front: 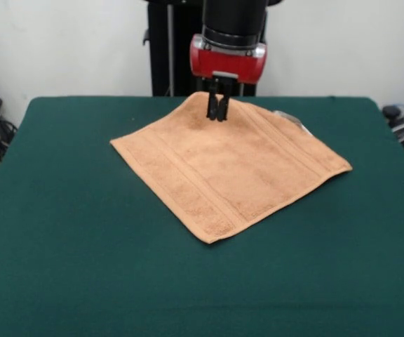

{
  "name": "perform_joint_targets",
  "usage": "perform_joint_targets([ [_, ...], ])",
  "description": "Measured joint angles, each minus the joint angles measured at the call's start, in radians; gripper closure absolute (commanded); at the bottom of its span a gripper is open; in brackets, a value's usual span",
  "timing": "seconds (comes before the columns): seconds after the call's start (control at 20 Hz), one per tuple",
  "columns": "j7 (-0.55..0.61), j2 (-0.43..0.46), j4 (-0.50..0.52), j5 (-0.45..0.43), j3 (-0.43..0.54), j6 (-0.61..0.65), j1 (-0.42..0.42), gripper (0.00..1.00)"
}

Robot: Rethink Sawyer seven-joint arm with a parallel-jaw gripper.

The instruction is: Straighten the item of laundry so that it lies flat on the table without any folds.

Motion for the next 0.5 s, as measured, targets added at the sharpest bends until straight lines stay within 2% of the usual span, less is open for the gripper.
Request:
perform_joint_targets([
  [0.5, 0.0, 0.034, -0.012, 0.0, 0.009, -0.031, -0.021, 1.0],
])
